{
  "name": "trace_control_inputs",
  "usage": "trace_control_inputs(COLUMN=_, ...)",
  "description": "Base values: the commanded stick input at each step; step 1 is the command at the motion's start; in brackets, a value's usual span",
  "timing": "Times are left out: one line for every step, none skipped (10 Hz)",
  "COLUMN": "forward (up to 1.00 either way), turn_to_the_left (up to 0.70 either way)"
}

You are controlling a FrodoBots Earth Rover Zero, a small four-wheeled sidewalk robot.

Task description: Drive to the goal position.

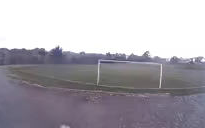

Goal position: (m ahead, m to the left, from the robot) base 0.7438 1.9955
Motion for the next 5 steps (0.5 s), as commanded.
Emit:
trace_control_inputs(forward=0.45, turn_to_the_left=0.0)
trace_control_inputs(forward=0.35, turn_to_the_left=0.0)
trace_control_inputs(forward=0.15, turn_to_the_left=0.0)
trace_control_inputs(forward=0.0, turn_to_the_left=0.0)
trace_control_inputs(forward=0.0, turn_to_the_left=0.0)
